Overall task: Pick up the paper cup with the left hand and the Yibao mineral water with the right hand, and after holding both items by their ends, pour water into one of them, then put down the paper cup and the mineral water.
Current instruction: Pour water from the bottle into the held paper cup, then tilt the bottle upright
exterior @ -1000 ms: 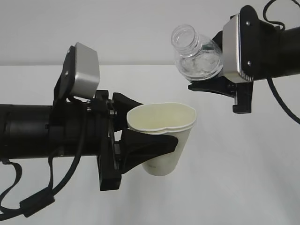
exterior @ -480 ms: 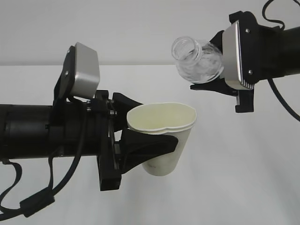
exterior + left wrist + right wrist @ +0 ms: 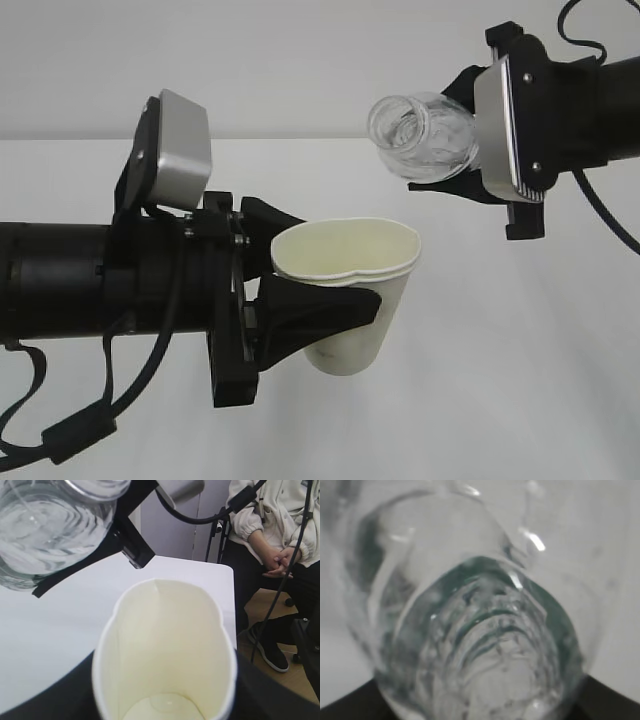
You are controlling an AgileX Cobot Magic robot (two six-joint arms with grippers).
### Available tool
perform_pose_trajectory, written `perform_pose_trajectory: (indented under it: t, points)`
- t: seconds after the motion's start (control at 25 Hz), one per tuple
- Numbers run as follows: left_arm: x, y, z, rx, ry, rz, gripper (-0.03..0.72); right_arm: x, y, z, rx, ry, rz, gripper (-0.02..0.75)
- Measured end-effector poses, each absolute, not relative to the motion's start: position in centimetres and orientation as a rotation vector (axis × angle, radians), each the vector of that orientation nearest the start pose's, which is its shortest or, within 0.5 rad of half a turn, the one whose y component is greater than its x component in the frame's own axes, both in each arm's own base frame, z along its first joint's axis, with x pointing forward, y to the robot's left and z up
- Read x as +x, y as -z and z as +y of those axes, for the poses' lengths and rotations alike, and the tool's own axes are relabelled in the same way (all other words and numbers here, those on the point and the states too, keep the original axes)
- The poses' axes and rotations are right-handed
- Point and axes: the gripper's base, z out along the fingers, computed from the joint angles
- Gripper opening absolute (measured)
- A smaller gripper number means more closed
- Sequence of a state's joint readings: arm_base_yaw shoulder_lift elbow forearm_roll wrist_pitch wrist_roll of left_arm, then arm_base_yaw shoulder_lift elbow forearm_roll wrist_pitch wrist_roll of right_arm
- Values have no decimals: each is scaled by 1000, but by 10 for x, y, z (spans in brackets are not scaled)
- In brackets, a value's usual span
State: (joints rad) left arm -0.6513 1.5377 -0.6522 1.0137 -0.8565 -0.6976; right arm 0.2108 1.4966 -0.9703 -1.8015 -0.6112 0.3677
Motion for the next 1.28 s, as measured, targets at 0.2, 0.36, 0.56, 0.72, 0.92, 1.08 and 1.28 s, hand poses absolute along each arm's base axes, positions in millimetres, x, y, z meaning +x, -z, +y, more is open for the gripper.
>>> perform_pose_trajectory:
  t: [0.2,0.36,0.56,0.72,0.92,1.08,1.28]
  points:
    - [193,-225,-221,1148,1005,1487,409,299,-278,116,-1751,153,1086,435]
    - [193,-225,-221,1148,1009,1483,409,299,-278,116,-1769,173,1059,435]
    - [193,-226,-221,1148,1013,1480,409,299,-278,116,-1779,188,1037,435]
    - [193,-226,-221,1147,1018,1474,408,299,-278,116,-1790,199,1021,435]
    - [192,-227,-221,1147,1026,1467,408,299,-279,116,-1803,215,998,435]
    - [192,-227,-221,1147,1027,1467,408,299,-279,116,-1811,225,984,435]
    - [192,-227,-221,1146,1031,1463,407,299,-279,116,-1826,243,959,435]
